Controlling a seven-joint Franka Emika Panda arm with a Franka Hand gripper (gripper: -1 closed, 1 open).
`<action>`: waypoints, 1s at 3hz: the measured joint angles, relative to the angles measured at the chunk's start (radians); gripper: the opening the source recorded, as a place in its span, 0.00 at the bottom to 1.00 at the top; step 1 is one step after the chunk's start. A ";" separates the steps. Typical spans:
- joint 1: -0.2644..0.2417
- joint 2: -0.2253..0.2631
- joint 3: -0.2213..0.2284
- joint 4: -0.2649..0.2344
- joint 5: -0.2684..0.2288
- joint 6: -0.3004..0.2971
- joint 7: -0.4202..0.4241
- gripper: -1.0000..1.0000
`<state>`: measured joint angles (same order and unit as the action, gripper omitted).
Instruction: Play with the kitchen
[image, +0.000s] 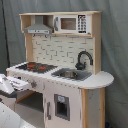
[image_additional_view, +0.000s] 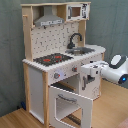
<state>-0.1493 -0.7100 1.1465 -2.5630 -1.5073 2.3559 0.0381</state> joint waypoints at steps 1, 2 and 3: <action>-0.053 0.000 0.000 -0.014 -0.064 0.079 0.000 1.00; -0.111 0.001 0.009 -0.016 -0.124 0.149 0.000 1.00; -0.184 0.003 0.055 0.000 -0.148 0.192 0.003 1.00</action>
<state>-0.3333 -0.7068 1.2011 -2.5632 -1.6553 2.5480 0.0408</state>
